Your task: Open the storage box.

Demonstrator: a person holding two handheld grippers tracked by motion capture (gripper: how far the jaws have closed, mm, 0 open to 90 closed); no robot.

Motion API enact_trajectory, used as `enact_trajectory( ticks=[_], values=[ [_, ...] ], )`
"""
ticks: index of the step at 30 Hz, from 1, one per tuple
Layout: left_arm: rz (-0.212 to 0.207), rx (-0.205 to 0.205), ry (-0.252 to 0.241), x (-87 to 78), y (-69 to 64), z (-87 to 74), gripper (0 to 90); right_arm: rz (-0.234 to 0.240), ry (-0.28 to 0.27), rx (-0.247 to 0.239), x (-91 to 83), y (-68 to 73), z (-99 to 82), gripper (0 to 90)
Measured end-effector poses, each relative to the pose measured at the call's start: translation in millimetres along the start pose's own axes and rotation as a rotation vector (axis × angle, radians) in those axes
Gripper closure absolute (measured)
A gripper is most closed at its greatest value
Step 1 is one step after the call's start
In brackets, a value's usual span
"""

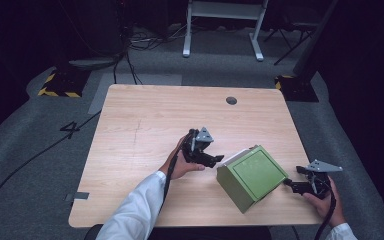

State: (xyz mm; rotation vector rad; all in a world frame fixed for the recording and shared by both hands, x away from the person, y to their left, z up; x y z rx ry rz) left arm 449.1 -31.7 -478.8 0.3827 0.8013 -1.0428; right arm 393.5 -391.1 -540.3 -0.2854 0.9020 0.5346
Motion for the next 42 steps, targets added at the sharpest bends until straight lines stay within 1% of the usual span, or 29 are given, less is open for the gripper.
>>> enact_trajectory(
  ticks=[1, 2, 3, 4, 7, 8, 10, 12, 16, 18, 19, 20, 21, 23, 25, 26, 27, 28, 30, 31, 32, 33, 34, 35, 37, 39, 40, 41, 42],
  values=[
    [-0.034, -0.002, -0.001, 5.5, -0.6, 5.2, 23.7, 0.000, 0.000, 0.000, 0.0, 0.0, 0.0, 19.1],
    [-0.049, 0.003, -0.004, 7.9, -0.9, 7.9, 23.6, 0.000, 0.000, 0.000, 0.0, 0.0, 0.0, 19.1],
    [-0.049, 0.003, -0.004, 7.9, -0.9, 7.9, 23.2, 0.000, 0.000, 0.000, 0.0, 0.0, 0.0, 19.1],
    [-0.093, 0.005, -0.004, 13.5, -3.8, 12.8, 22.9, 0.000, 0.000, 0.000, 0.0, 0.0, 0.0, 19.1],
    [-0.106, 0.020, 0.004, 18.0, -6.2, 16.8, 25.3, 0.000, 0.000, 0.000, 0.0, 0.0, 0.0, 19.2],
    [-0.111, 0.014, 0.007, 20.5, -6.2, 19.2, 25.3, 0.000, 0.000, 0.000, 0.0, 0.0, 0.0, 19.2],
    [-0.135, 0.013, 0.020, 22.4, -4.7, 23.0, 23.2, 0.000, 0.000, 0.000, 0.0, 0.0, 0.0, 19.2],
    [-0.144, 0.014, 0.029, 23.1, -4.2, 23.6, 22.5, 0.000, 0.000, 0.000, 0.0, 0.0, 0.0, 19.2],
    [-0.180, 0.015, 0.011, 17.8, -6.3, 30.3, 21.8, 0.000, 0.000, 0.000, 0.0, 0.0, 0.0, 19.2],
    [-0.178, 0.021, 0.015, 17.8, -7.2, 31.4, 21.7, 0.000, 0.000, 0.001, 0.0, 0.0, 0.0, 19.1],
    [-0.167, 0.040, 0.045, 22.3, -8.7, 30.8, 21.7, 0.000, 0.000, 0.000, 0.0, 0.0, 0.0, 19.2],
    [-0.167, 0.040, 0.045, 22.3, -8.7, 30.8, 21.4, 0.000, 0.000, 0.000, 0.0, 0.0, 0.0, 19.2],
    [-0.204, 0.007, 0.054, 27.3, -7.7, 29.7, 21.4, 0.000, 0.000, 0.000, 0.0, 0.0, 0.0, 19.1],
    [-0.203, -0.006, 0.055, 30.3, -6.1, 29.2, 21.5, 0.000, 0.000, 0.000, 0.0, 0.0, 0.0, 19.1],
    [-0.196, -0.002, 0.065, 32.5, -5.0, 28.6, 21.7, 0.000, 0.000, 0.000, 0.0, 0.0, 0.0, 19.2],
    [-0.185, 0.003, 0.098, 38.9, -5.3, 27.7, 21.6, 0.000, 0.000, 0.000, 0.0, -0.1, 0.0, 19.2],
    [-0.185, 0.003, 0.098, 38.9, -5.3, 27.7, 21.5, 0.000, 0.000, 0.000, 0.0, -0.1, 0.0, 19.2],
    [-0.158, 0.022, 0.131, 46.5, -8.3, 28.0, 21.5, 0.000, 0.000, 0.000, 0.0, 0.0, 0.0, 19.2],
    [-0.114, 0.042, 0.194, 55.3, -10.2, 27.1, 22.0, 0.000, 0.000, 0.000, 0.0, 0.0, 0.0, 19.2],
    [-0.120, 0.051, 0.213, 58.2, -11.0, 26.6, 22.2, 0.000, 0.000, 0.000, 0.0, 0.0, 0.0, 19.2],
    [-0.125, 0.039, 0.217, 60.1, -11.1, 26.1, 22.5, 0.000, 0.000, 0.000, 0.0, 0.0, 0.0, 19.1],
    [-0.141, 0.030, 0.217, 60.9, -10.5, 25.7, 23.2, 0.000, 0.000, 0.000, 0.0, 0.0, 0.0, 19.2],
    [-0.167, 0.022, 0.202, 61.1, -10.5, 25.6, 27.4, 0.000, 0.000, 0.000, 0.0, 0.0, 0.0, 19.2],
    [-0.181, 0.016, 0.202, 61.1, -10.5, 24.8, 31.3, 0.000, 0.000, 0.000, 0.0, 0.0, 0.0, 19.2],
    [-0.189, 0.035, 0.208, 61.2, -10.9, 24.4, 32.6, 0.000, 0.000, 0.000, 0.0, 0.0, 0.0, 19.2],
    [-0.189, 0.042, 0.211, 60.5, -12.0, 24.6, 38.3, 0.000, 0.000, 0.000, 0.0, 0.0, 0.0, 19.2],
    [-0.196, 0.069, 0.211, 58.7, -13.4, 25.3, 43.6, -0.001, 0.000, 0.000, -0.1, 0.1, 0.0, 19.2],
    [-0.196, 0.069, 0.211, 58.7, -13.4, 25.3, 49.2, -0.001, -0.001, 0.000, -0.1, 0.2, -0.1, 19.2],
    [-0.188, 0.080, 0.210, 57.3, -14.5, 25.6, 49.2, -0.001, -0.001, 0.000, -0.1, 0.2, -0.1, 19.2]
  ],
)
Point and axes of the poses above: each handheld gripper's, and its own axes: x roughly forward along the jaws, z roughly out of its top, y roughly to its left, the point moved 5 cm from there along x, roughly forward along the jaws, and after that the axes turned 12 degrees about y, right-handed, at the moved point
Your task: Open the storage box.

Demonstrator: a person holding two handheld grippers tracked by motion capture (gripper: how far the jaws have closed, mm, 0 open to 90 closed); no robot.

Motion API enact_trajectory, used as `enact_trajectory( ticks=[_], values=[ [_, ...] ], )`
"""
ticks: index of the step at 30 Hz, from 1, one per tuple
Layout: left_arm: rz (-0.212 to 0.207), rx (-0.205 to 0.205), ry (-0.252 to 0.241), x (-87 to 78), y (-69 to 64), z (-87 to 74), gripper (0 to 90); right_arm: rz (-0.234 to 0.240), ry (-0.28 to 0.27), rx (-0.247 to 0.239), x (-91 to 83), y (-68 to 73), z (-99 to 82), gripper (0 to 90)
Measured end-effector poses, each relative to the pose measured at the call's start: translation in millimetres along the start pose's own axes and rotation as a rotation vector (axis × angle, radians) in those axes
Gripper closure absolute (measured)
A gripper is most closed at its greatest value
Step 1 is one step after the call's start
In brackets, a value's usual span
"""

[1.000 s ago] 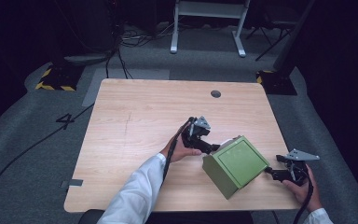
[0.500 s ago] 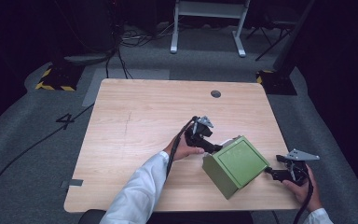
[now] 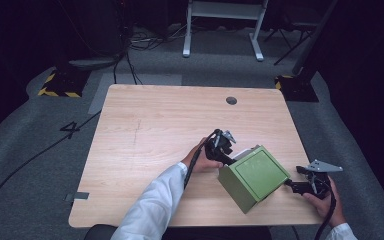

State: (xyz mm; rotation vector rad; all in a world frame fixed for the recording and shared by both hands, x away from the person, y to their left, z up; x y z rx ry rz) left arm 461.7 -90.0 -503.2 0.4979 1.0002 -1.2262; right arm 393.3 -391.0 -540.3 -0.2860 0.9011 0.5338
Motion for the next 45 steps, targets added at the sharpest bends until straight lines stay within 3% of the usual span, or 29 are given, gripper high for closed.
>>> enact_trajectory(
  ticks=[1, 4, 21, 30, 45],
  values=[
    [0.001, 0.014, -0.002, -1.4, -0.3, 0.2, 59.5, 0.002, 0.000, 0.001, 0.0, -0.1, -0.1, 19.2],
    [-0.003, 0.014, -0.004, -3.8, 0.4, -1.0, 66.5, 0.002, 0.000, 0.001, 0.0, -0.1, -0.1, 19.2],
    [0.054, 0.010, -0.021, -19.2, 15.7, -8.4, 69.3, 0.002, 0.000, 0.000, 0.0, -0.1, -0.1, 19.2],
    [0.094, -0.027, -0.058, -24.2, 30.4, -14.4, 71.3, 0.002, 0.001, 0.001, 0.0, -0.1, -0.1, 19.2],
    [0.101, -0.061, -0.091, -31.1, 46.0, -22.7, 72.6, 0.002, 0.001, 0.001, 0.0, -0.2, -0.1, 19.2]
  ],
)
Point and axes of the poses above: each handheld gripper's, and its own axes: x roughly forward along the jaws, z roughly out of its top, y roughly to its left, the point moved 5 cm from there along x, roughly forward along the jaws, and after that the axes turned 12 degrees about y, right-handed, at the moved point
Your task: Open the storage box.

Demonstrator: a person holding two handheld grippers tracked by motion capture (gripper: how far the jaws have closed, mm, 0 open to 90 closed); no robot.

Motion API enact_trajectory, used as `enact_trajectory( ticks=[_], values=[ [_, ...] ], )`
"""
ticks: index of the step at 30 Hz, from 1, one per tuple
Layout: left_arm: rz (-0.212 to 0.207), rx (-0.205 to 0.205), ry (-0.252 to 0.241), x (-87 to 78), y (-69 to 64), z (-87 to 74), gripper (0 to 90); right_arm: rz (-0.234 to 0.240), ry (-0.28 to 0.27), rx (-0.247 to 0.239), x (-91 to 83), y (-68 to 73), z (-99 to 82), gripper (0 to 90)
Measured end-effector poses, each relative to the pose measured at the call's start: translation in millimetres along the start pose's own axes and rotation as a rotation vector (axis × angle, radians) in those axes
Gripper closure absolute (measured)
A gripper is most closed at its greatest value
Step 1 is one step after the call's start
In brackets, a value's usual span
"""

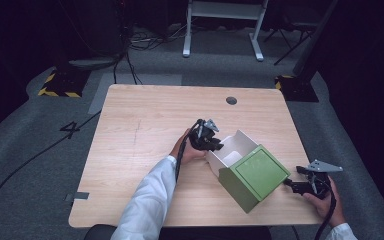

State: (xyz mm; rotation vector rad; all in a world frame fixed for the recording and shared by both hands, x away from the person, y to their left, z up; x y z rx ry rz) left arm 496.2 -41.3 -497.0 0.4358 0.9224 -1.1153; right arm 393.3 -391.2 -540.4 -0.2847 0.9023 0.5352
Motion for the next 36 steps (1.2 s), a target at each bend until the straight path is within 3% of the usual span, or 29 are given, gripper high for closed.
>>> enact_trajectory(
  ticks=[11, 18, 26, 32, 36],
  values=[
    [0.006, -0.010, 0.005, -2.0, 10.9, 0.2, 72.5, 0.000, 0.000, 0.000, 0.0, 0.0, 0.0, 19.1],
    [0.005, 0.013, 0.013, -1.2, 14.0, 4.0, 72.5, 0.000, 0.000, 0.000, 0.0, 0.0, 0.0, 19.2],
    [0.022, -0.005, -0.006, -4.0, 20.2, 7.8, 70.0, 0.000, -0.001, 0.000, -0.1, 0.1, 0.0, 19.2],
    [0.036, -0.002, 0.018, -7.5, 23.3, 6.0, 70.0, 0.000, -0.001, 0.000, 0.0, 0.1, 0.0, 19.3],
    [0.044, -0.023, 0.009, -9.4, 27.4, 5.2, 67.6, 0.001, -0.001, 0.000, 0.0, 0.2, 0.0, 19.3]
  ],
)
Point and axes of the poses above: each handheld gripper's, and its own axes: x roughly forward along the jaws, z roughly out of its top, y roughly to its left, the point moved 5 cm from there along x, roughly forward along the jaws, and after that the axes turned 12 degrees about y, right-handed, at the moved point
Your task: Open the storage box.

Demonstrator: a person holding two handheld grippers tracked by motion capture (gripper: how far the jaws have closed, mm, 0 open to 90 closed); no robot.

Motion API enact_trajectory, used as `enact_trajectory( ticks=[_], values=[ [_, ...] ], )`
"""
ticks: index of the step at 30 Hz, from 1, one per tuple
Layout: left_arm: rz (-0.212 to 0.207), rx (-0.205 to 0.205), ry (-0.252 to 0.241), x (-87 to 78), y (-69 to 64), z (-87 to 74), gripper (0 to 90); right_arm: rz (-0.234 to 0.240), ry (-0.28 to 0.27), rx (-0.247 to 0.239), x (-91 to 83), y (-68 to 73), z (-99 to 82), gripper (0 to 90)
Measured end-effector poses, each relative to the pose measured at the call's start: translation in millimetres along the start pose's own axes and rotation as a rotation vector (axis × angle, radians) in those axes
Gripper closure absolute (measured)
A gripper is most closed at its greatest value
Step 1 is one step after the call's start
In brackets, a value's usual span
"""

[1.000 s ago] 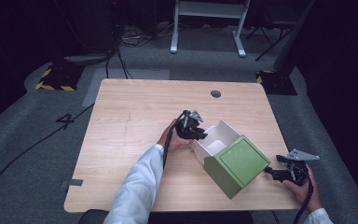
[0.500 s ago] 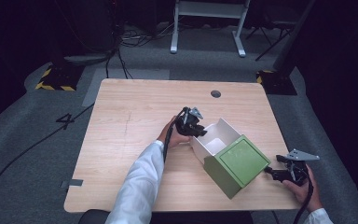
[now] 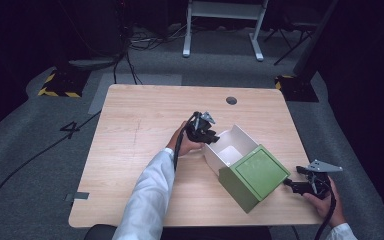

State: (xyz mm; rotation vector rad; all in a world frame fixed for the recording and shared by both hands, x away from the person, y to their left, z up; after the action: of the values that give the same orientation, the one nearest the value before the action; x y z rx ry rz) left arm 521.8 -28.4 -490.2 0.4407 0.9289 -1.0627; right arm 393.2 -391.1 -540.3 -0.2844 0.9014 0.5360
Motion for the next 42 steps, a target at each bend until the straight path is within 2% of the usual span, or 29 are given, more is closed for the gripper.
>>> enact_trajectory(
  ticks=[3, 7, 11, 12, 14, 23, 26, 28, 33, 36, 42],
  values=[
    [0.009, 0.001, 0.013, -1.2, 1.6, -1.4, 58.9, -0.001, 0.000, 0.000, -0.1, 0.1, 0.0, 19.3],
    [0.011, -0.013, -0.020, -10.6, 2.8, -0.9, 51.4, -0.001, 0.000, 0.000, 0.0, 0.1, 0.0, 19.3],
    [0.065, -0.023, -0.029, -22.1, 5.9, -0.9, 43.2, -0.001, 0.000, 0.000, -0.1, 0.1, 0.0, 19.3],
    [0.061, -0.032, -0.038, -25.9, 6.1, -0.4, 43.2, -0.001, 0.000, 0.000, -0.1, 0.1, 0.0, 19.3],
    [0.081, -0.040, -0.050, -32.4, 6.8, 0.4, 41.9, -0.001, 0.000, -0.001, -0.1, 0.2, 0.0, 19.3],
    [0.139, -0.016, -0.063, -63.7, 2.7, -1.7, 35.4, -0.001, 0.000, 0.000, -0.1, 0.0, 0.0, 19.2],
    [0.198, 0.007, -0.040, -71.4, 1.1, -6.5, 30.6, -0.001, 0.000, 0.000, -0.2, 0.2, -0.3, 19.2],
    [0.214, 0.000, -0.041, -77.8, 1.0, -10.1, 25.9, -0.001, 0.001, 0.000, -0.3, 0.0, -0.4, 19.3],
    [0.257, 0.007, -0.038, -93.3, -0.6, -19.4, 21.1, -0.001, 0.001, 0.000, -0.3, 0.0, -0.4, 19.2],
    [0.271, 0.029, -0.029, -99.8, -4.2, -24.7, 17.0, -0.001, 0.001, 0.000, -0.3, 0.1, -0.4, 19.3],
    [0.304, 0.069, -0.010, -109.2, -13.2, -35.8, 17.0, -0.003, 0.001, 0.000, -0.5, -0.1, -0.7, 19.3]
  ],
)
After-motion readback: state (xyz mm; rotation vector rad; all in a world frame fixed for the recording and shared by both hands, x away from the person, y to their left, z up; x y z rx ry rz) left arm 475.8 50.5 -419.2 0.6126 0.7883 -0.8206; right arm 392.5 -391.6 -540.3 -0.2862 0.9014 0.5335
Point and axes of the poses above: each handheld gripper's, and its own axes: x roughly forward along the jaws, z roughly out of its top, y roughly to its left, the point moved 5 cm from there along x, roughly forward along the jaws, and after that the axes turned 12 degrees about y, right-handed, at the moved point
